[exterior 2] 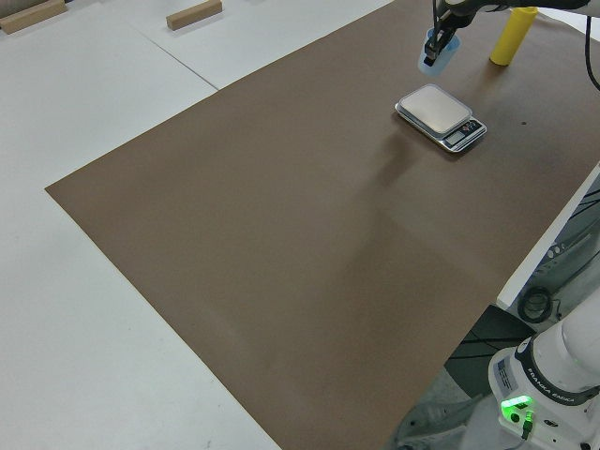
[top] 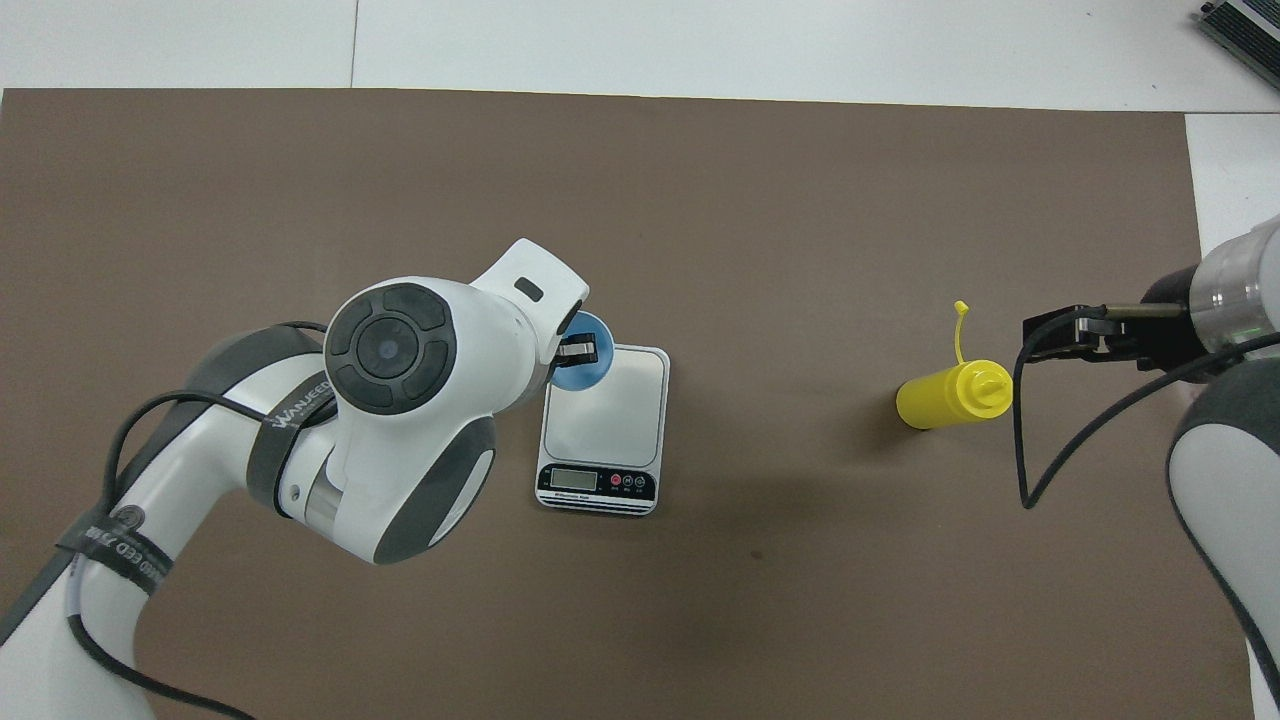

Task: Pour seasoning into cup on scale with both arms
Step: 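Carry the blue cup with the left gripper onto the scale, then lower the blue cup onto the scale and open the left gripper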

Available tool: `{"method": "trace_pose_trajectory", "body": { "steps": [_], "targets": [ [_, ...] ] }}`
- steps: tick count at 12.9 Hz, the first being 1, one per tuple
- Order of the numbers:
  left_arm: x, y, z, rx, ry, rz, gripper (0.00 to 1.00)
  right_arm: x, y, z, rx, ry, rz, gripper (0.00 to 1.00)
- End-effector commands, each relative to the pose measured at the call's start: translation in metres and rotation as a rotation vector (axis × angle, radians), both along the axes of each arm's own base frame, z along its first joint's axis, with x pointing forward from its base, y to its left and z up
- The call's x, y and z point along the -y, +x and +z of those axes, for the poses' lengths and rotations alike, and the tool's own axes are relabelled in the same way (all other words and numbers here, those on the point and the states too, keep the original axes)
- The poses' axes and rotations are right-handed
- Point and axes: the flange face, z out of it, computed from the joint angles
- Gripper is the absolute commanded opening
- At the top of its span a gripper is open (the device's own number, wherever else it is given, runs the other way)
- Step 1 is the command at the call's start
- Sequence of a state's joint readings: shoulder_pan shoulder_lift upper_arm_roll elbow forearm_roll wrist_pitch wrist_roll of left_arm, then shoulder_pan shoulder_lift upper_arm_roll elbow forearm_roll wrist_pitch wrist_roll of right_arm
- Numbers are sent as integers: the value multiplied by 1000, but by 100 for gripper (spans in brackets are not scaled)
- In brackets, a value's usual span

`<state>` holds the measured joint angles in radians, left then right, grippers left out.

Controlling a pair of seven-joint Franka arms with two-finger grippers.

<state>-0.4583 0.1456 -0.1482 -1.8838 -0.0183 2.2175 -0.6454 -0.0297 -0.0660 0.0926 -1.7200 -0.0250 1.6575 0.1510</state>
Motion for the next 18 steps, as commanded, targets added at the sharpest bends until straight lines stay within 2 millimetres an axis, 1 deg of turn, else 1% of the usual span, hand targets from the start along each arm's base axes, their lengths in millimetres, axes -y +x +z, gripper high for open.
{"method": "trace_pose_trajectory", "body": {
  "steps": [1, 4, 5, 9, 14, 15, 18],
  "targets": [
    [20, -3, -28, 19, 48, 1, 0, 2, -5, 0, 11, 5, 5, 100],
    [18, 0, -31, 18, 55, 0, 0, 2, -5, -1, 10, 5, 5, 100],
    [20, -2, -34, 19, 53, -1, 0, 2, -5, -1, 10, 5, 5, 100],
    [17, -11, -61, 11, 60, -11, 0, 2, -6, -1, 8, 4, 5, 100],
    [23, -16, -72, 4, 65, -24, 0, 2, -6, -1, 8, 4, 5, 100],
    [30, -21, -72, 5, 63, -32, 0, 2, -6, -1, 8, 4, 5, 100],
    [31, -21, -72, 6, 62, -32, 0, 2, -6, -1, 9, 4, 19, 100]
  ]
}}
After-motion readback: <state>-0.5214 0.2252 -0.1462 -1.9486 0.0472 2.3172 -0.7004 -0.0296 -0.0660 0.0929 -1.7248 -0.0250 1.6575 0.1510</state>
